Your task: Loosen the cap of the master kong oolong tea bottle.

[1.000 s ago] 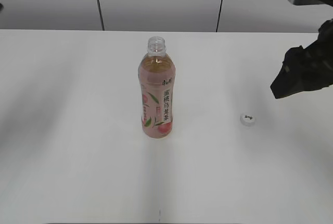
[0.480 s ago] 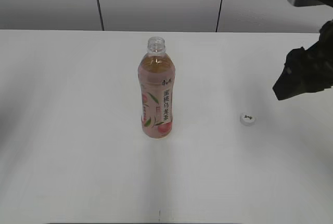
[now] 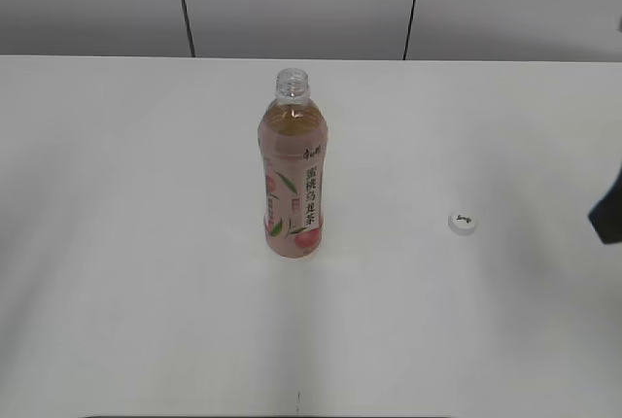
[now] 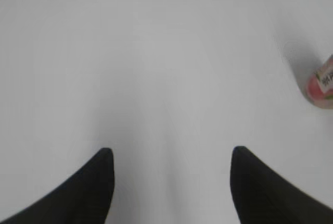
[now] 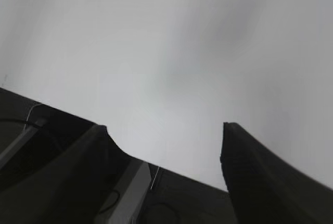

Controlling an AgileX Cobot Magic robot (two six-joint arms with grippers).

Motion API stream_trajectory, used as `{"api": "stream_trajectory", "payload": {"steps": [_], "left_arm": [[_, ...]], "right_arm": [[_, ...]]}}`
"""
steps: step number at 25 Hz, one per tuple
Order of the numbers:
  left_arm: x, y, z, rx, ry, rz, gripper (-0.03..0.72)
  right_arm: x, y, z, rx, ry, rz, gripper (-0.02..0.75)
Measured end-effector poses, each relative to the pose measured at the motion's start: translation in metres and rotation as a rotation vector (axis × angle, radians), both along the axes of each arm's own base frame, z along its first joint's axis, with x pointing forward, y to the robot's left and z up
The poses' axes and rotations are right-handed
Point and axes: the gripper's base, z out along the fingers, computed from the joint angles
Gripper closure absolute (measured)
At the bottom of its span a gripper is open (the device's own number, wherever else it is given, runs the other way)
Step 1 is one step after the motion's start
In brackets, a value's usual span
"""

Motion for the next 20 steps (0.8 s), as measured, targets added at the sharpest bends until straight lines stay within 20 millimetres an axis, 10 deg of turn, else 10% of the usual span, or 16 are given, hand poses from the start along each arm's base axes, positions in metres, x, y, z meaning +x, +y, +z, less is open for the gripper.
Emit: {"api": "stream_trajectory", "payload": {"steps": [20], "left_arm": [[-0.08,0.004,-0.021,0.02,-0.088,-0.001,0.253]], "right_arm": [[-0.174,-0.07,-0.018,0.053,-0.491,-0.16,0.235]]}}
